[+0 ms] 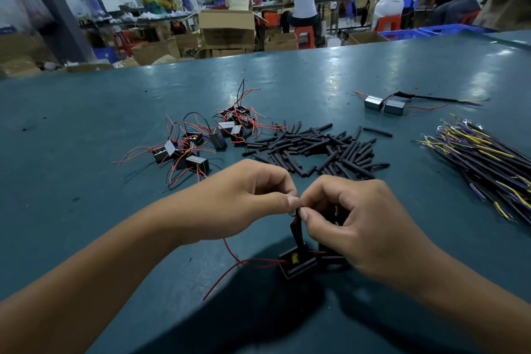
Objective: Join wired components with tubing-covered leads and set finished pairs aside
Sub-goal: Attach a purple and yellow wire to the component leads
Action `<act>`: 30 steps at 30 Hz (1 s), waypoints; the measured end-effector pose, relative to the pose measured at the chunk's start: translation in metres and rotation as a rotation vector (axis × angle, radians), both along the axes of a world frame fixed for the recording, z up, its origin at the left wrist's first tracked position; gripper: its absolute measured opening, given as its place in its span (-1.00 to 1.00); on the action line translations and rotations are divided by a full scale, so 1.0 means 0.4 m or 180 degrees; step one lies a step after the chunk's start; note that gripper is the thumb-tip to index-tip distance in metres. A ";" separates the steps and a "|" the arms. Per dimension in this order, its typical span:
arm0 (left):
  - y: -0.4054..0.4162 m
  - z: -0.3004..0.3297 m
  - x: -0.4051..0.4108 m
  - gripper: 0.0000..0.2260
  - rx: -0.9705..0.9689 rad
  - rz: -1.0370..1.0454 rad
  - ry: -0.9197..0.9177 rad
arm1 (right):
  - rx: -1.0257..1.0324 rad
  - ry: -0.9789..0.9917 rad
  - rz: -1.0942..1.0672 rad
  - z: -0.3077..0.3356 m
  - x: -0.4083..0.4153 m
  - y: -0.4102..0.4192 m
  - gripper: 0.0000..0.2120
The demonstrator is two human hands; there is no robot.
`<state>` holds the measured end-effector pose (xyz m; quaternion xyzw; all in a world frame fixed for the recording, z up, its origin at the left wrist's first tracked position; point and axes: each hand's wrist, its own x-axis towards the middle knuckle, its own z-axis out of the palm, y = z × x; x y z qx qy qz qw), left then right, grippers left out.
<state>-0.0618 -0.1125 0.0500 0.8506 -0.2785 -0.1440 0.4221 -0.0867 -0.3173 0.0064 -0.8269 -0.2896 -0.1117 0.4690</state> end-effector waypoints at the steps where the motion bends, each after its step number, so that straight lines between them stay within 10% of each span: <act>1: -0.004 0.002 -0.001 -0.84 -0.0048 0.0079 0.0226 | 0.0001 0.0003 -0.0003 0.001 0.000 0.000 -0.93; 13: -0.043 -0.040 -0.003 -0.88 -0.0879 0.0864 0.2150 | 0.0068 0.0065 0.0082 0.003 -0.003 0.001 -0.89; 22: 0.031 -0.056 -0.013 -0.83 -0.0104 0.0085 -0.1331 | 0.0089 0.0174 0.0017 0.010 0.004 -0.005 -0.84; 30: 0.029 -0.052 0.006 -0.89 0.0056 -0.0126 -0.2133 | 0.0097 0.0140 0.0075 0.008 0.003 -0.002 -0.86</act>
